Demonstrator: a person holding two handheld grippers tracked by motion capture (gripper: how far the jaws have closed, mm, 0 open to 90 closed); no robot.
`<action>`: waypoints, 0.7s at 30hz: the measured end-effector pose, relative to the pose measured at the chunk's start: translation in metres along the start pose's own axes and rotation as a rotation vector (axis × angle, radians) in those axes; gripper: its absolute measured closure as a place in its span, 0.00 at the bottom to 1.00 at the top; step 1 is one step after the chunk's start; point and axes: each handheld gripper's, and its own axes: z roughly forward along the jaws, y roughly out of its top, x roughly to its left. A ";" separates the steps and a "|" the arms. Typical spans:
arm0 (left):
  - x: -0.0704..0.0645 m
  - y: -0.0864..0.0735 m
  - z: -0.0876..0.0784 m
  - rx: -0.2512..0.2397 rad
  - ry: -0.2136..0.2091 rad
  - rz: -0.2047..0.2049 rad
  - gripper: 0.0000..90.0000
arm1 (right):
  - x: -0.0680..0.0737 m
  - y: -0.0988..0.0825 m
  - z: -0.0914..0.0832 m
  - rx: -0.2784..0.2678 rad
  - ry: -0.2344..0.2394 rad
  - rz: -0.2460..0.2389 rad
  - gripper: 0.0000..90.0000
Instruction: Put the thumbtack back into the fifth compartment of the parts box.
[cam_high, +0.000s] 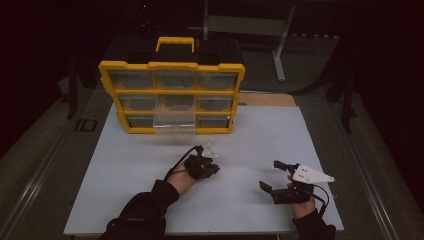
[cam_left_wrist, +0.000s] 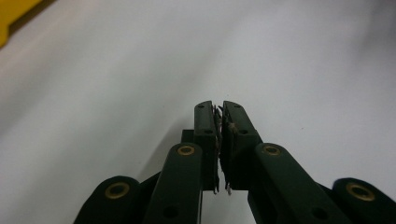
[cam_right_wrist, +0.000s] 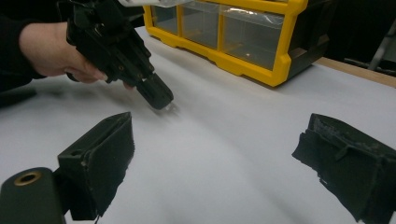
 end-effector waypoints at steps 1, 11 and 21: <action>0.000 0.001 -0.002 0.000 0.003 0.003 0.94 | 0.000 0.000 0.000 0.000 0.000 0.000 0.10; -0.005 0.010 -0.023 -0.025 -0.017 0.025 0.94 | 0.000 0.000 0.000 0.000 0.000 0.002 0.10; -0.010 0.018 -0.039 -0.043 -0.044 0.047 0.94 | 0.000 0.000 0.000 -0.001 0.000 0.002 0.10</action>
